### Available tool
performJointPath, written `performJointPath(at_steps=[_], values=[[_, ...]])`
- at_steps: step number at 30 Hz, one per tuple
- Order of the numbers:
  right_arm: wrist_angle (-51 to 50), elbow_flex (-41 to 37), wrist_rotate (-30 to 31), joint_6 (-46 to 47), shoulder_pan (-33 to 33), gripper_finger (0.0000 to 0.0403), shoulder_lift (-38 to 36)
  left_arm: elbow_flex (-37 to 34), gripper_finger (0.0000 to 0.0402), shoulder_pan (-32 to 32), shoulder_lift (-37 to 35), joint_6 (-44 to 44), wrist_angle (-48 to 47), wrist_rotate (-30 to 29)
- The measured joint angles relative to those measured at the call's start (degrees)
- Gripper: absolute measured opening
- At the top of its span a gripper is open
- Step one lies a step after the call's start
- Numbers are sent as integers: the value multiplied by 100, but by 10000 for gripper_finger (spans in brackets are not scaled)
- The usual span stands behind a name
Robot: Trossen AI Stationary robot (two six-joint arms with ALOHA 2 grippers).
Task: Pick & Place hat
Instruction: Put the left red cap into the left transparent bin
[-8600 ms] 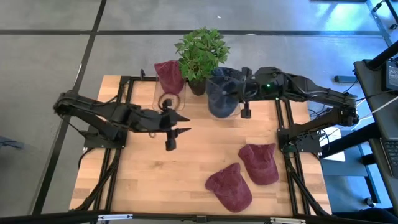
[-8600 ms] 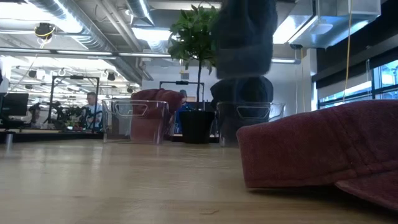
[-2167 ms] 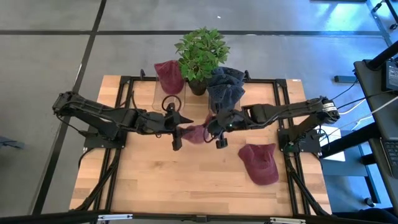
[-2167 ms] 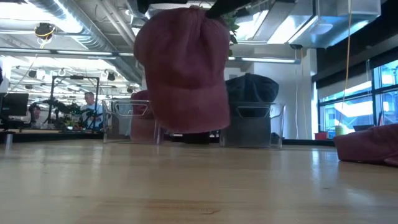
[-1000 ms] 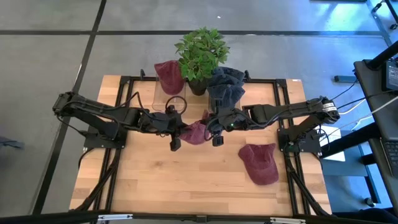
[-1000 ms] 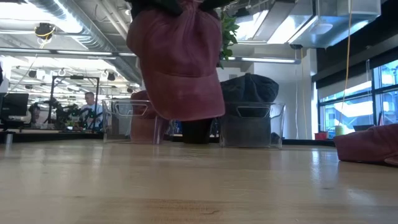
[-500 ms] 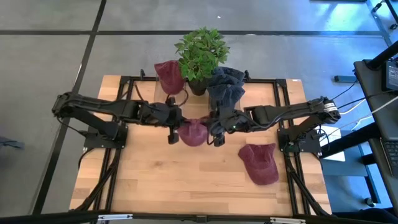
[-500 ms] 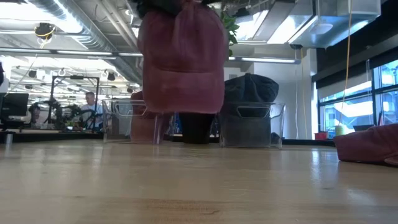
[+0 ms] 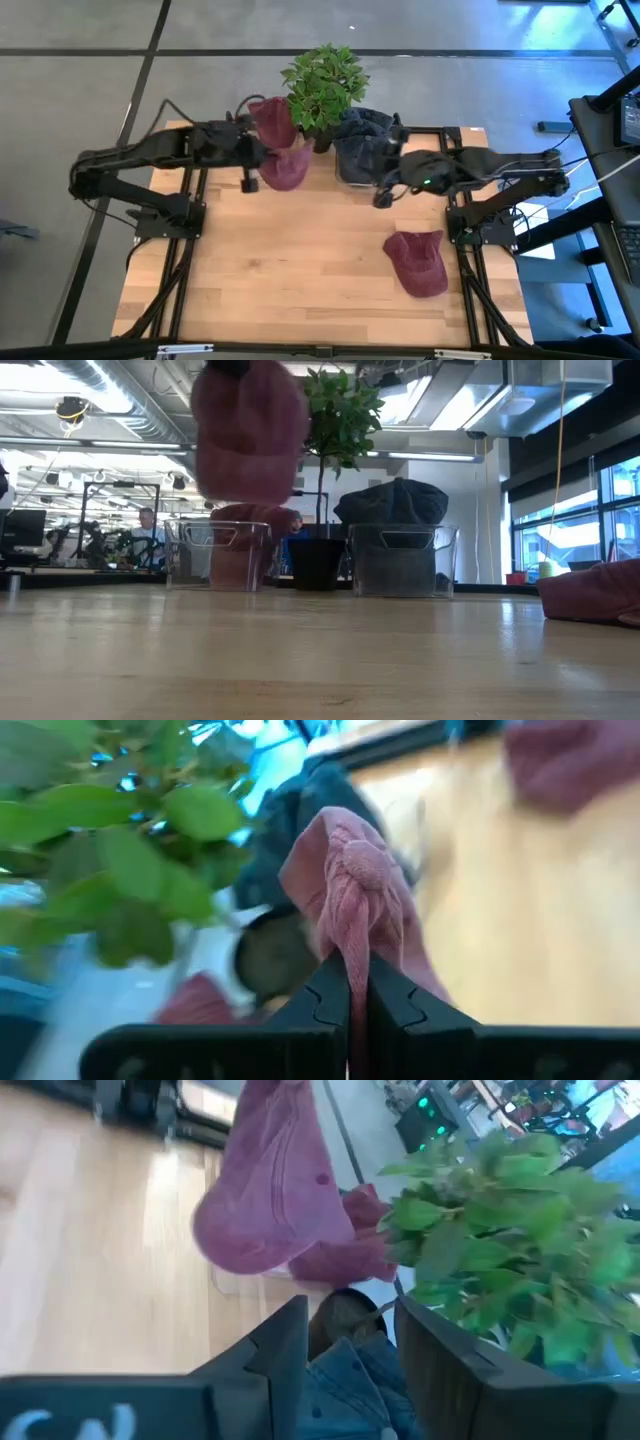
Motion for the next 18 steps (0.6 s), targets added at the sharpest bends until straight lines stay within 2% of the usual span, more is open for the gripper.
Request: performJointPath(at_steps=[2, 7, 14, 18], values=[[-123, 0, -4, 179, 1, 151, -201, 0, 4, 229, -113, 444, -81, -96], [-188, 0, -6, 412, 1, 151, -585, 0, 4, 1059, -238, 835, -22, 43], [-273, -3, -9, 570, 1, 151, -788, -99, 4, 2242, -75, 1414, 26, 1235], [-350, -4, -15, 661, -6, 151, -785, -273, 4, 2710, 112, 1805, 222, 1581]])
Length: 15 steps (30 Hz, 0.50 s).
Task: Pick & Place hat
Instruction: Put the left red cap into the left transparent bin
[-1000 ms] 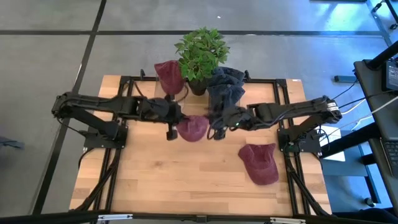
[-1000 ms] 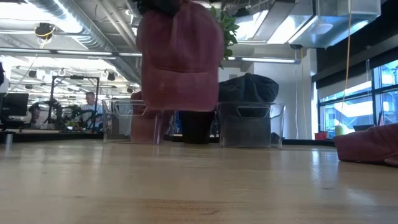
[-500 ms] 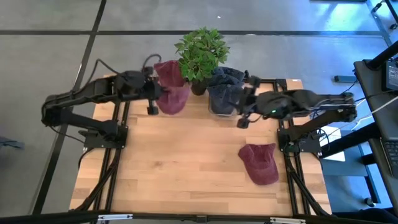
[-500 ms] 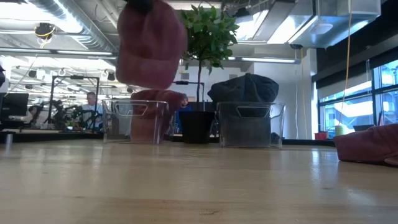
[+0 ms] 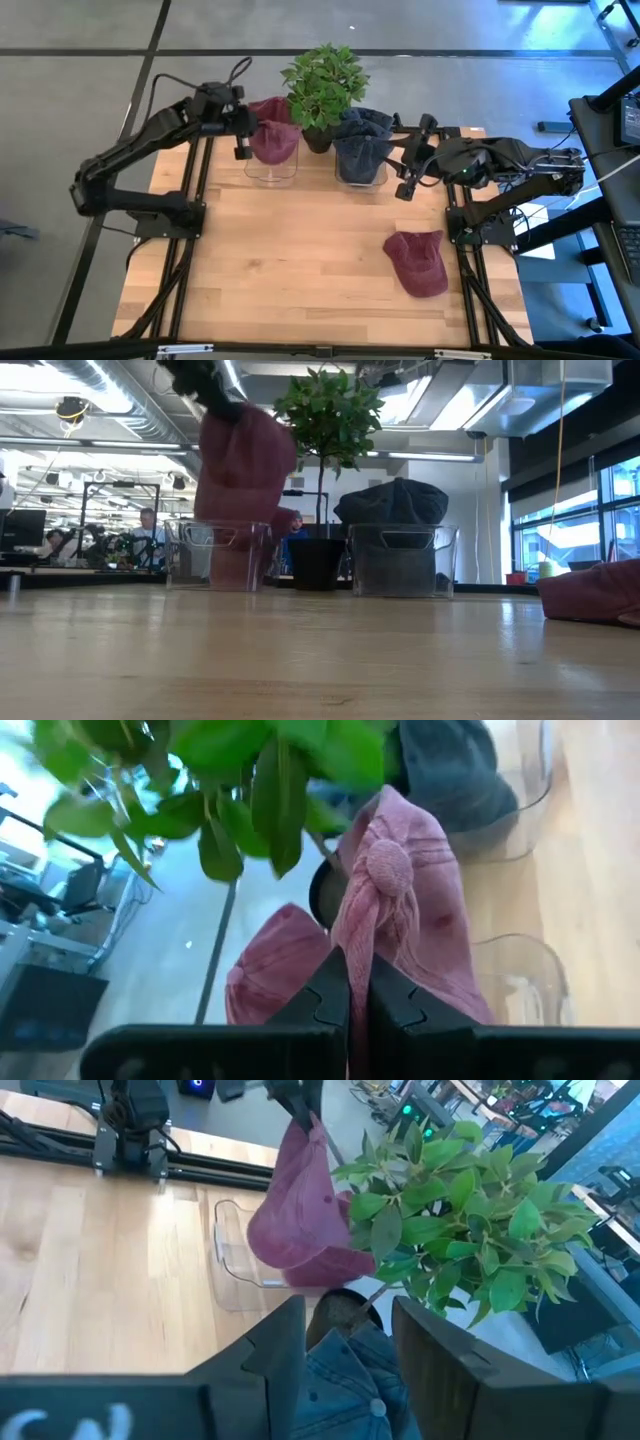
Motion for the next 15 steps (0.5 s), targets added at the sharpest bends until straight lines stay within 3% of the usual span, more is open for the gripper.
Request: performJointPath(at_steps=[4, 15], values=[[-63, -2, -8, 46, -29, 151, 0, -285, 4, 477, 189, 189, 352, 434], [-168, -4, -9, 360, -30, 152, 0, -743, 3, 1235, 1115, 407, 1316, 843]])
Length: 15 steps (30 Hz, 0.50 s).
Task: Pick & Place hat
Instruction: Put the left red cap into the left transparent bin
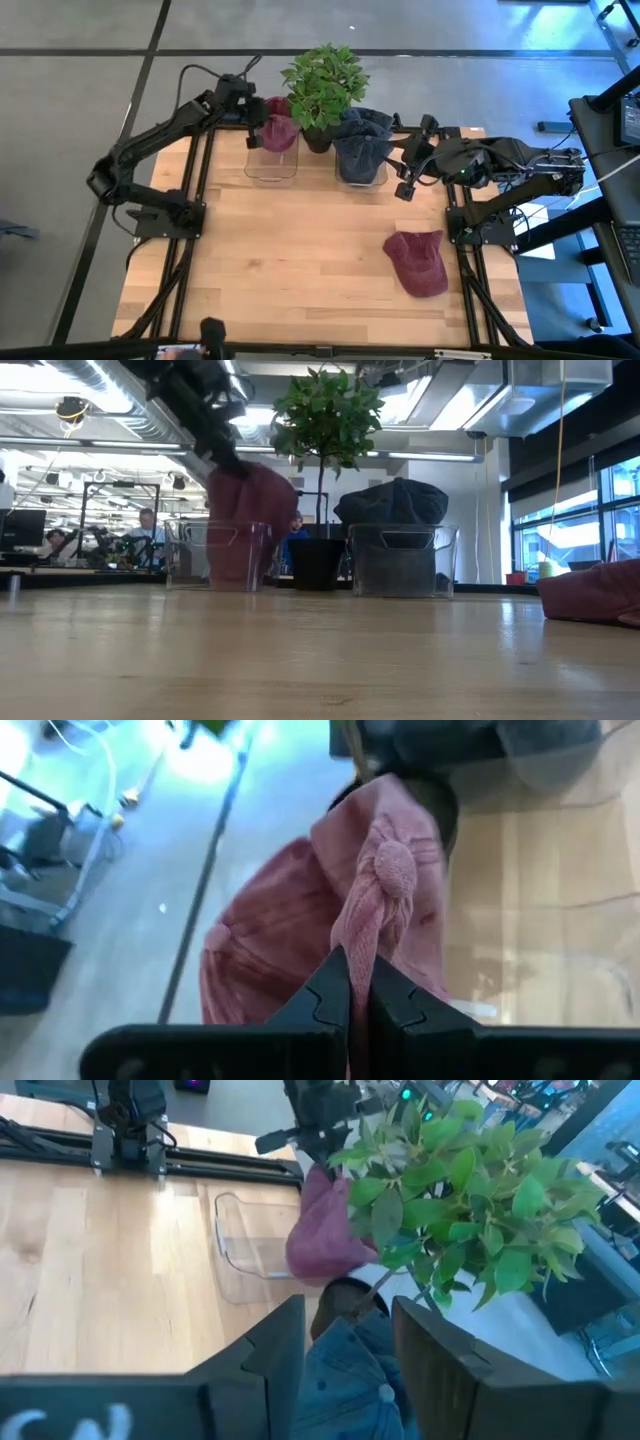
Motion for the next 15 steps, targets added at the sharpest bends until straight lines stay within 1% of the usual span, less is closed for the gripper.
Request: performJointPath(at_steps=[5, 9, 12, 15], values=[[-460, -2, -9, 448, 0, 152, 0, 0, 4, 124, 352, -99, 14, -83], [-992, -2, -69, 998, 0, 152, 0, 0, 8, 140, 422, -582, 182, -584], [-1495, -5, -478, 1331, -2, 152, 2, 0, 16, 173, 421, -850, 391, -876], [-1643, -138, -906, 1649, -2, 152, -2, 0, 23, 191, 421, -1061, 417, -1157]])
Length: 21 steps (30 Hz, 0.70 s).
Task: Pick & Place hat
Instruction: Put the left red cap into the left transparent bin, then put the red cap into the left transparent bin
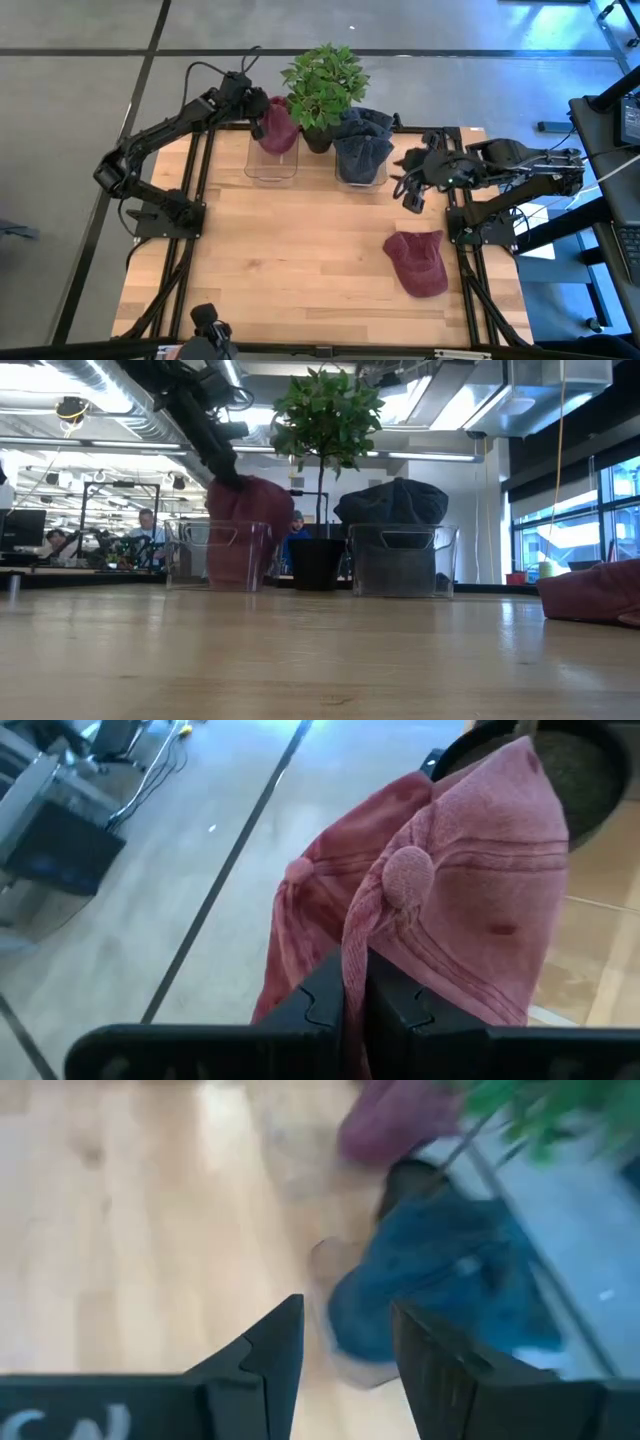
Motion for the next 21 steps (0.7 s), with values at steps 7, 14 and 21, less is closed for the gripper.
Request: performJointPath(at_steps=[7, 14, 21], values=[[-167, -759, -1024, 560, -56, 152, 5, 0, 29, -8, 0, -488, -63, -144], [-197, -1541, -1634, 720, -166, 175, 4, -2, 72, -8, 0, -813, -218, -174], [-206, -2061, -2108, 887, -272, 231, 4, -2, 141, -16, -146, -802, -315, -242]])
